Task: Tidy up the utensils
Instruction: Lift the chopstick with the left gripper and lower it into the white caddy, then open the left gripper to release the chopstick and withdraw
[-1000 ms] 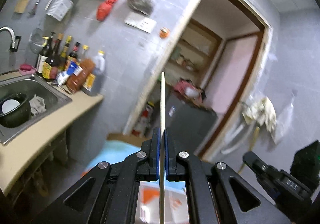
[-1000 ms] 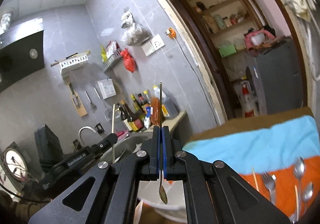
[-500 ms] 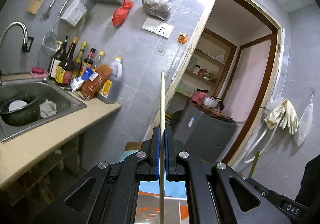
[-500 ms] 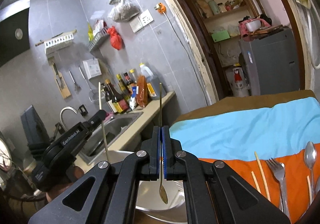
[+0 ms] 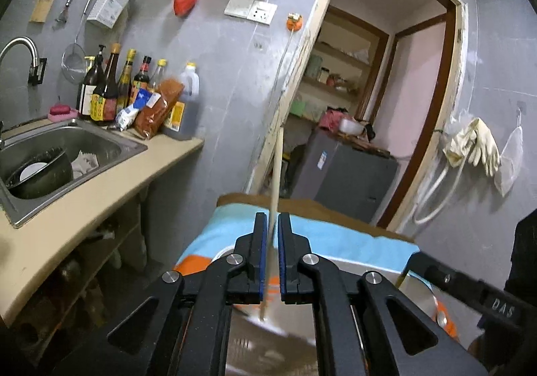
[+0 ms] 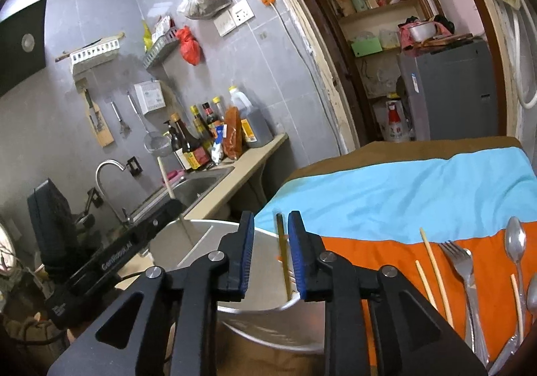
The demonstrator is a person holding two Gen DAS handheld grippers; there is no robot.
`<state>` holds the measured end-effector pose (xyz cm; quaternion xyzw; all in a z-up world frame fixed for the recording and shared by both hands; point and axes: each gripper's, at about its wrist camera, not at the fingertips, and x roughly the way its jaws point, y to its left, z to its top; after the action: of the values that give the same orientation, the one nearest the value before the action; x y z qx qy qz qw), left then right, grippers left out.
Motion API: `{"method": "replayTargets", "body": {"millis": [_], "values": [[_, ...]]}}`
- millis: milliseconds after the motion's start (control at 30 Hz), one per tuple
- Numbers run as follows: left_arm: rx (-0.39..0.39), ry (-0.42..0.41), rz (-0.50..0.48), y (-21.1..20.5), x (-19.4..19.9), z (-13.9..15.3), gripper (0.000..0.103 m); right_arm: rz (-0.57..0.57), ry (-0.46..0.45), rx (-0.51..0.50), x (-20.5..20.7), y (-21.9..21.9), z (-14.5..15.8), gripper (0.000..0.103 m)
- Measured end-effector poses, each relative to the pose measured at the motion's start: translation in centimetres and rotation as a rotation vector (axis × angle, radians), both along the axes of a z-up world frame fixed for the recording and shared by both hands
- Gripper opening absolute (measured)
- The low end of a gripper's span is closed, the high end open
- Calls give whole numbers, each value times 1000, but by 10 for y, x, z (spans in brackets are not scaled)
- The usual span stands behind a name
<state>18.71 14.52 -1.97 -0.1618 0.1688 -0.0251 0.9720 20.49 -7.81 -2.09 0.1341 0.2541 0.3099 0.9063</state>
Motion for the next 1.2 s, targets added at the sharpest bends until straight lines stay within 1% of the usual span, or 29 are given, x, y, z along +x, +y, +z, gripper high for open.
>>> {"method": "replayTargets", "body": {"millis": [33, 67, 100, 133, 167, 200, 233, 267, 300, 367, 400, 433, 467, 567, 600, 633, 667, 767, 967, 1100, 1200], "values": [[-6, 11, -9, -1, -3, 1, 11, -1, 1, 6, -2, -2, 2, 21], [-9, 16, -13, -2, -6, 3, 19, -3, 0, 9, -3, -4, 5, 21], [-11, 19, -14, -4, -9, 6, 23, -6, -8, 13, -6, -7, 9, 21], [-14, 16, -17, -6, -12, 9, 28, -14, -20, 15, -9, -11, 13, 23], [-16, 14, -20, -8, -15, 13, 29, -20, -29, 17, -12, -14, 17, 26], [-14, 15, -26, -11, -17, 17, 30, -30, -38, 19, -14, -18, 21, 34], [-4, 16, -35, -16, -19, 22, 34, -50, -54, 22, -19, -25, 27, 45], [9, 16, -41, -21, -21, 27, 39, -68, -70, 26, -22, -31, 32, 50], [20, 17, -45, -27, -23, 32, 43, -83, -82, 26, -24, -36, 35, 58], [35, -2, -53, -40, -28, 42, 60, -121, -112, 17, -32, -50, 45, 62], [40, -11, -54, -46, -30, 47, 64, -137, -123, 10, -36, -57, 48, 68], [47, -20, -54, -55, -33, 53, 73, -160, -135, 1, -40, -64, 51, 75], [52, -25, -54, -60, -34, 56, 80, -177, -147, -2, -44, -70, 53, 78], [92, -50, -53, -84, -40, 66, 91, -232, -182, -41, -56, -91, 61, 86], [106, -60, -56, -92, -42, 68, 93, -251, -194, -61, -61, -99, 62, 91], [124, -72, -60, -104, -46, 70, 94, -267, -202, -73, -66, -106, 62, 99], [135, -78, -64, -110, -47, 71, 95, -287, -211, -85, -70, -114, 62, 102], [170, -87, -75, -137, -54, 69, 95, -341, -238, -123, -84, -137, 63, 103], [187, -67, -112, -185, -61, 55, 95, -385, -232, -180, -96, -171, 54, 103], [206, -29, -147, -212, -61, 40, 95, -393, -191, -192, -100, -196, 38, 103], [214, 23, -172, -230, -58, 23, 95, -397, -144, -192, -97, -211, 23, 103]]}}
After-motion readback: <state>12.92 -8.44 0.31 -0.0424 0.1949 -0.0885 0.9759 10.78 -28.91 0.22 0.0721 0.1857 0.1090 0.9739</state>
